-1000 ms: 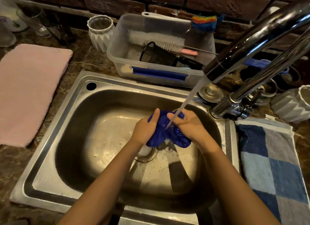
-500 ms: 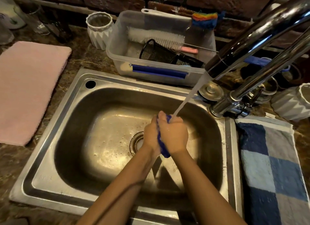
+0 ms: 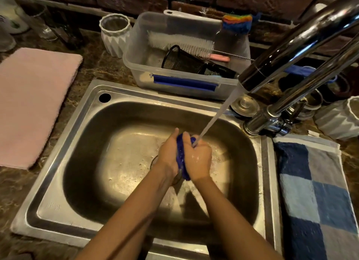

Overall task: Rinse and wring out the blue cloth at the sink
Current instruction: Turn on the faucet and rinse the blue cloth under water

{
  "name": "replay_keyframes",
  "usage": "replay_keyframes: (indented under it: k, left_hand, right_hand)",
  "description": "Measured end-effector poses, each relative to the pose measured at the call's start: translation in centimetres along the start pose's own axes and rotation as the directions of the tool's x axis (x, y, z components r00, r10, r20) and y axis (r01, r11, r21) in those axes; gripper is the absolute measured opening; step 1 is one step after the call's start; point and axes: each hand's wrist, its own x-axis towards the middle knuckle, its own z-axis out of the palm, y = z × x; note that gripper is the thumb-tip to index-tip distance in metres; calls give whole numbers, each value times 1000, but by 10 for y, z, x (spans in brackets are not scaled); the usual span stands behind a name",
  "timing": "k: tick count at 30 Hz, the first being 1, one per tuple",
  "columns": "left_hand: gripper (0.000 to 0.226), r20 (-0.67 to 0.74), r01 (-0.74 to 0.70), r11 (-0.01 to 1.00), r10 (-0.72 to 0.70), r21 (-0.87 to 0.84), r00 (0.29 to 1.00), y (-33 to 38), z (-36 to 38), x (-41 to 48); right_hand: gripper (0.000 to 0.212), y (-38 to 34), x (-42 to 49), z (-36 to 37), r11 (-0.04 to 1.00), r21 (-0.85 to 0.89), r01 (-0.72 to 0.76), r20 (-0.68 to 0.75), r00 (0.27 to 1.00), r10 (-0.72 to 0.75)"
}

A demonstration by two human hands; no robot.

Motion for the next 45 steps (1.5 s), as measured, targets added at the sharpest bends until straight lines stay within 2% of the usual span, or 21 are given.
replay_keyframes:
  k: [2,4,8,12,15,17,20,23,26,29,31,33,36,38,40,42,45]
  left_hand:
    - [45,5,8,1000,-8,13,1000,4,-4,3]
    - [44,15,14,1000,-14,22,1000,2,-2,0]
    - [33,55,7,998,-3,-67,998,-3,8,-3]
    - [32,-14,-61,998,61,-14,998,-16,11,-3]
    - [32,3,5,999,-4,-42,1000,-26,12,-12]
    - [30,59,25,998,-22,-57,998,-28,10,-15]
    - [32,108,12,999,-8,-33,994,-21,4,-18]
    - [45,100,-56,990,43,131,994,-11,-1,-17]
    - [51,41,-173,920,170,352,985,-3,-4,-13]
    - [59,102,-159,882,126,443,987,3,-8,-12]
    - [50,119,-134,853,86,504,989,6,-10,-13]
    - [34,88,-188,820,167,541,982,9,-12,-11]
    - [21,25,-283,800,319,530,948,12,-16,-8]
    - [12,-9,-299,818,348,491,937,13,-18,-5]
    - [6,-44,-258,913,286,315,957,15,-18,-4]
    - [13,-31,-184,976,189,114,982,19,-19,-3]
    - [15,-9,-114,993,114,34,993,19,-16,-2]
  right_hand:
    - [37,-3,-17,6,998,-66,19,7,1000,-19]
    - [42,-8,-17,6,992,-119,35,-66,997,-43]
    - [39,-20,3,2,998,-58,5,-157,987,-14]
    - [37,-17,33,-2,986,-149,-80,-128,990,61]
    - [36,-4,45,-2,967,-196,-165,-95,984,148]
    - [36,4,46,-1,969,-145,-200,-93,978,188]
    - [38,4,49,-4,979,65,-194,-64,978,198]
    - [38,-2,49,-10,970,174,-168,23,986,167]
    - [36,-3,40,-16,907,327,-267,206,956,207]
    - [35,-6,31,-17,859,364,-360,329,913,243]
    - [34,-8,30,-18,872,354,-338,352,912,211]
    - [31,-8,31,-20,928,273,-254,356,923,148]
    - [27,-5,32,-25,978,177,-106,348,937,38]
    - [23,-3,32,-33,983,179,-51,298,954,-5]
    - [24,1,29,-43,989,149,4,278,960,-45]
    - [27,9,27,-53,996,85,0,292,956,-25]
    - [29,9,16,-55,999,34,-20,303,953,9]
